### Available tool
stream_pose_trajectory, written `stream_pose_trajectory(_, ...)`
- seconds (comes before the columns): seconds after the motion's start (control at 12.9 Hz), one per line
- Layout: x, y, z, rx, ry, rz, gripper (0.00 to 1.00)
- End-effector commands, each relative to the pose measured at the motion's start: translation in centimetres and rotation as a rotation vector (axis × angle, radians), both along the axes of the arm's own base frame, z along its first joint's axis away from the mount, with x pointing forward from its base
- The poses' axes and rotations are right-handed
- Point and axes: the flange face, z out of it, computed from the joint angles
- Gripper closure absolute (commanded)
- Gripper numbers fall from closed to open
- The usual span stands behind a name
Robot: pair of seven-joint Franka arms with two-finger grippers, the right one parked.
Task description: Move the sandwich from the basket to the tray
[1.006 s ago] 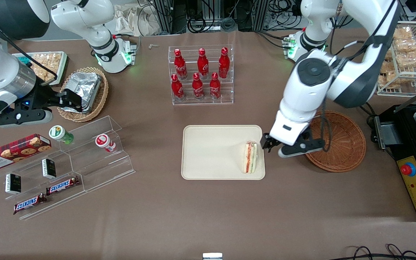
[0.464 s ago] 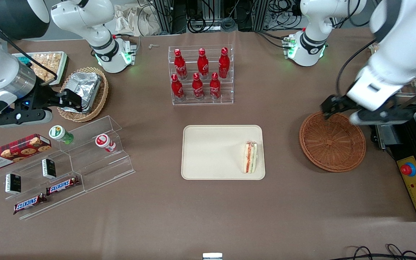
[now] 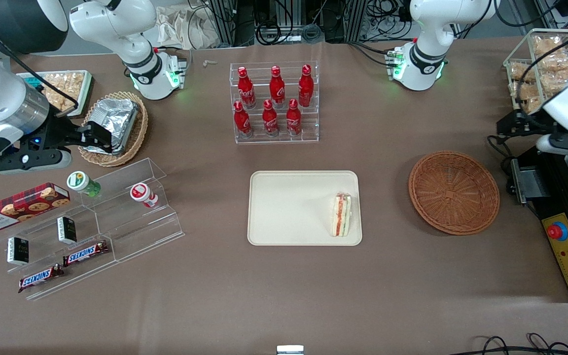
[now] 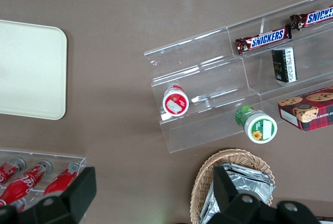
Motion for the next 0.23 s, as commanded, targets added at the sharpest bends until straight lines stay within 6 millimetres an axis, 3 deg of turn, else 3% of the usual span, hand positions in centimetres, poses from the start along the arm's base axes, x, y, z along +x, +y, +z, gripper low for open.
stream_pose_trajectory(0.0, 0.45, 2.69, 0.37, 0.018, 0.004, -0.033, 0.0)
stream_pose_trajectory(0.15, 1.35, 2.92, 0.63, 0.018, 0.003, -0.056, 0.0)
